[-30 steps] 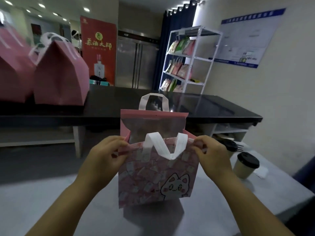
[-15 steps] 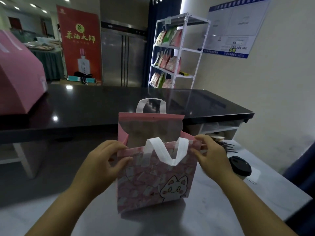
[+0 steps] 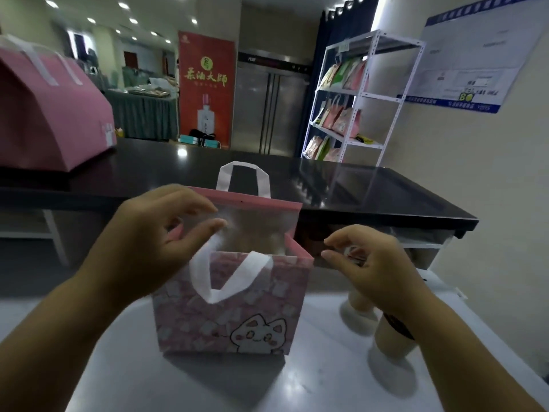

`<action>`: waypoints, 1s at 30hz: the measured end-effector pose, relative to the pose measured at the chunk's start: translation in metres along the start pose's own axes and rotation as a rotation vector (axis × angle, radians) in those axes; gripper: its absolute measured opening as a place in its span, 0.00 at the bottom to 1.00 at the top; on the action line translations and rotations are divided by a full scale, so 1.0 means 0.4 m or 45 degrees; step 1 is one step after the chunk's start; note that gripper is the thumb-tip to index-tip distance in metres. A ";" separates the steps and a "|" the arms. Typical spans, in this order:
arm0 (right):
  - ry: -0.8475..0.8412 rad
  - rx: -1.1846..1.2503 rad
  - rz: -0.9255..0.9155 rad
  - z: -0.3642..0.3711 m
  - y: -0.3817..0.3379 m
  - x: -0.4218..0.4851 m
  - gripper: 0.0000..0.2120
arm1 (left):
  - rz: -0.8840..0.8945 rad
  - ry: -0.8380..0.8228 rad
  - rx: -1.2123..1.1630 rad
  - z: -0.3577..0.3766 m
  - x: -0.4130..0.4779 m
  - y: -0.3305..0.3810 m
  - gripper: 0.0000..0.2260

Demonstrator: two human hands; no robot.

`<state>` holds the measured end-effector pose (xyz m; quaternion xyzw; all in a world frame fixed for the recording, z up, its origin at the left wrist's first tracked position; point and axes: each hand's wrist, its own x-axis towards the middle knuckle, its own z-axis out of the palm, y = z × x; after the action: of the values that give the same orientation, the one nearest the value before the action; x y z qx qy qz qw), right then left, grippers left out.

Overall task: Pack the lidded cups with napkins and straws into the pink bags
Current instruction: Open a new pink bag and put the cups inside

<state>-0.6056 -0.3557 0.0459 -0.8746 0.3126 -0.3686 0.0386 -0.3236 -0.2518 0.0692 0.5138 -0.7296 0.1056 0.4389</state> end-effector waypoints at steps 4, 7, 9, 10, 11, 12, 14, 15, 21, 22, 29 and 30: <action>-0.067 -0.003 0.029 -0.075 0.075 -0.057 0.08 | 0.078 -0.158 0.050 0.093 0.058 0.142 0.15; -0.198 -0.103 0.208 -0.121 0.154 -0.115 0.08 | 0.147 -0.285 0.124 0.198 0.081 0.224 0.15; -0.325 -0.264 0.372 -0.144 0.211 -0.153 0.10 | 0.181 -0.361 0.176 0.275 0.083 0.266 0.17; -0.389 -0.359 0.447 -0.152 0.238 -0.170 0.12 | 0.185 -0.418 0.189 0.314 0.080 0.281 0.19; -0.447 -0.439 0.514 -0.158 0.265 -0.185 0.15 | 0.182 -0.483 0.198 0.353 0.075 0.293 0.20; -0.492 -0.487 0.576 -0.159 0.291 -0.200 0.18 | 0.175 -0.548 0.208 0.390 0.068 0.301 0.19; -0.535 -0.500 0.693 -0.150 0.336 -0.227 0.25 | 0.151 -0.651 0.218 0.455 0.057 0.308 0.17; -0.546 -0.494 0.738 -0.141 0.356 -0.239 0.29 | 0.128 -0.691 0.223 0.482 0.053 0.306 0.17; -0.716 -0.414 0.872 -0.068 0.419 -0.265 0.37 | -0.012 -0.839 0.299 0.576 0.033 0.278 0.17; -0.733 -0.402 0.875 -0.057 0.423 -0.265 0.35 | -0.024 -0.853 0.300 0.583 0.030 0.276 0.17; -0.637 -0.427 0.861 -0.067 0.415 -0.246 0.25 | -0.024 -0.818 0.213 0.536 0.051 0.301 0.16; -0.581 -0.437 0.831 -0.081 0.407 -0.236 0.26 | 0.003 -0.786 0.205 0.516 0.062 0.310 0.16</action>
<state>-0.7620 -0.4267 -0.0377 -0.7828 0.6129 -0.0770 0.0751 -0.5397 -0.3370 0.0022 0.5537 -0.8183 0.0027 0.1544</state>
